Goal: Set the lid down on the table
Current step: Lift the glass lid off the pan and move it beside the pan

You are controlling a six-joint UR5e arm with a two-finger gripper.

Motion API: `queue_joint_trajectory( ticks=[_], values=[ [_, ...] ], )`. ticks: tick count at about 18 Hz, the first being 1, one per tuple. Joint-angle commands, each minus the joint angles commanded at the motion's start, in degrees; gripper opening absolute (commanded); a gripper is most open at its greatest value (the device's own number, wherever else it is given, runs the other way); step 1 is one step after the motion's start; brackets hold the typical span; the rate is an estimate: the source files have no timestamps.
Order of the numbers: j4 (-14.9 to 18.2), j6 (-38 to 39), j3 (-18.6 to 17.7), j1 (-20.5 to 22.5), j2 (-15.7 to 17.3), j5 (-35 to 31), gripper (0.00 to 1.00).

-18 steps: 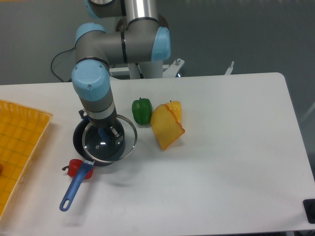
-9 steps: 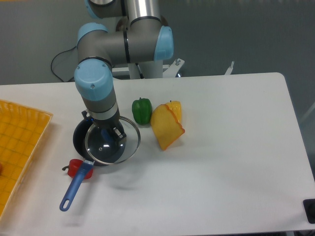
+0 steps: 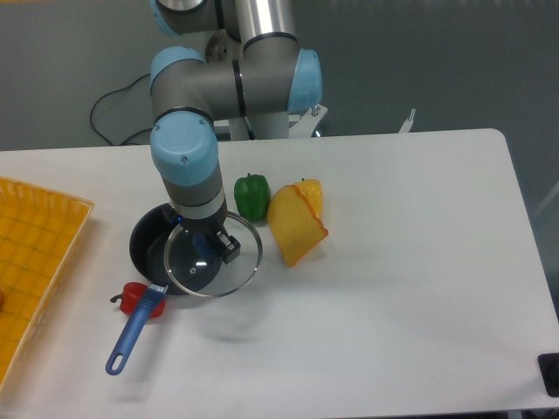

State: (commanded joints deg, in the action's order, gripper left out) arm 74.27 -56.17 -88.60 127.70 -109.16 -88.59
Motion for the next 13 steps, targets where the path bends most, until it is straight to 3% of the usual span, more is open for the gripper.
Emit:
queue_joint_trajectory(
  ticks=[6, 13],
  values=[
    [-0.2, 0.6, 1.0, 1.8, -0.6, 0.0, 0.56],
    [-0.4, 6.7, 0.9, 3.4, -1.0, -0.1, 0.56]
  ],
)
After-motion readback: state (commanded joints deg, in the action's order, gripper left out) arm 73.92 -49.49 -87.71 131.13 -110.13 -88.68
